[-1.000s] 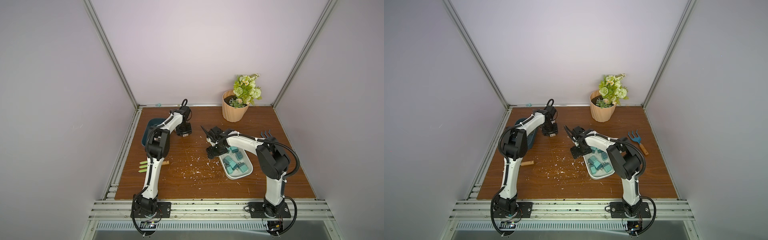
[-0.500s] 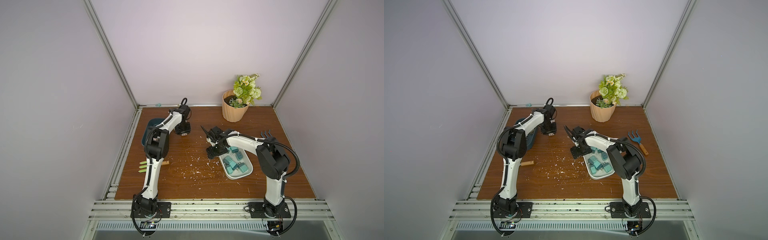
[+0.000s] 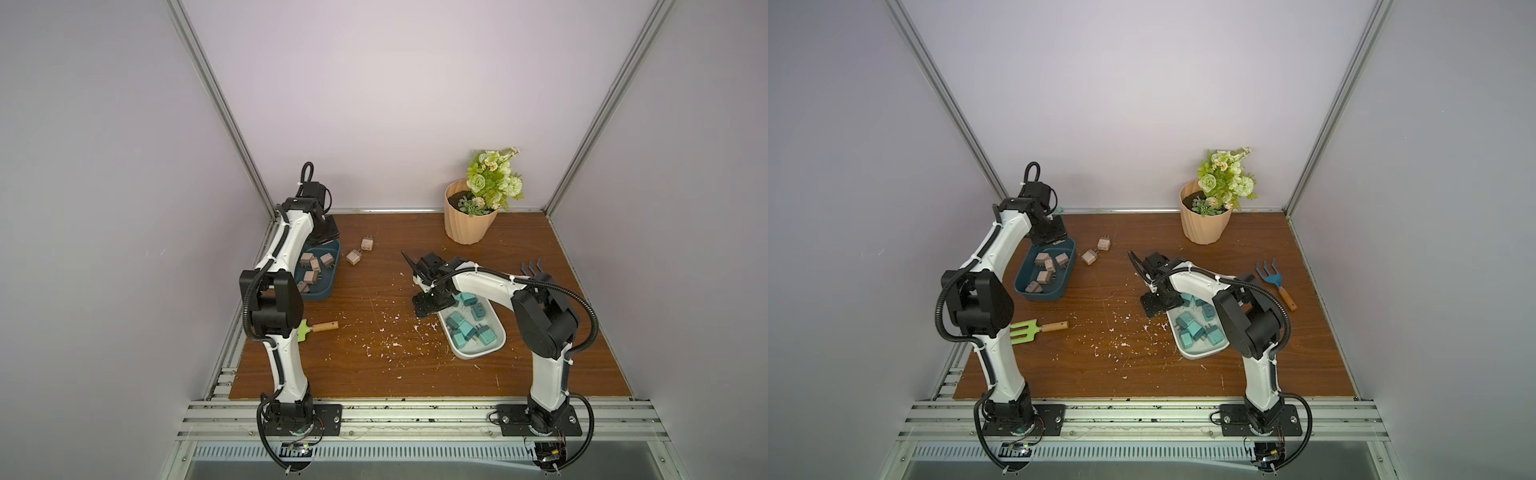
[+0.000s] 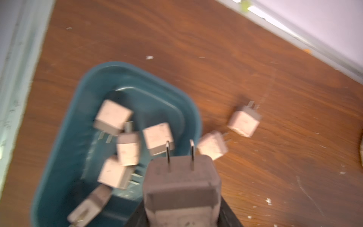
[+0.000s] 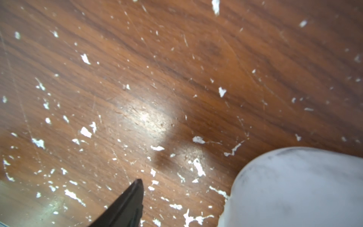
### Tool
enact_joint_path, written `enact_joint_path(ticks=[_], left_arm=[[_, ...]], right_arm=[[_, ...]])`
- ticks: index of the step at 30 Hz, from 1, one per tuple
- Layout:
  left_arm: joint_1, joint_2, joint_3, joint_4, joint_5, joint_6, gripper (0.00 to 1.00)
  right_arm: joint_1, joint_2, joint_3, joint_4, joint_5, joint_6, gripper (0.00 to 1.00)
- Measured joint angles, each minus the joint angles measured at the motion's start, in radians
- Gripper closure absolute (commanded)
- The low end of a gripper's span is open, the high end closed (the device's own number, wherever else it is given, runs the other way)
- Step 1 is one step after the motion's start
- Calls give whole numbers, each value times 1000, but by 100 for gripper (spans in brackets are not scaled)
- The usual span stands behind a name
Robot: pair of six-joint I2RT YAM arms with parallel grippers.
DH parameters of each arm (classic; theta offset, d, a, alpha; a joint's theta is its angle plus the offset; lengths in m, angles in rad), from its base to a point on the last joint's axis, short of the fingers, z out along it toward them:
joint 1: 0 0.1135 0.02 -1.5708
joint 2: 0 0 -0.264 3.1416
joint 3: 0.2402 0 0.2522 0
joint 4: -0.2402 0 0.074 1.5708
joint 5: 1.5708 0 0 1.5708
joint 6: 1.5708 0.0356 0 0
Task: Place the plugs by color into the storage box
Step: Place the plug in the storage box.
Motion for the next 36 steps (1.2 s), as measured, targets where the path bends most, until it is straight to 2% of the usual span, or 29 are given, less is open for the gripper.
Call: enact_joint_path(ticks=[6,9,17,31,33,36], left_arm=[[118,0,-117,-10,-33,60,53],[150,8,-137,-16,-56,84,53],[153,82,-138,-16,-119,132,53],[152,162,-137,1,-152,138,50],[152,162,-137,2,-154,135,47],[152,162,-137,5,-158,131,37]], right_arm=[[0,2,3,-3,0,0,20],[0,5,7,-7,0,0,20],[0,6,9,-9,0,0,20],[0,7,11,-11,0,1,20],[0,8,13,-12,0,1,20],[0,12,18,-17,1,4,20]])
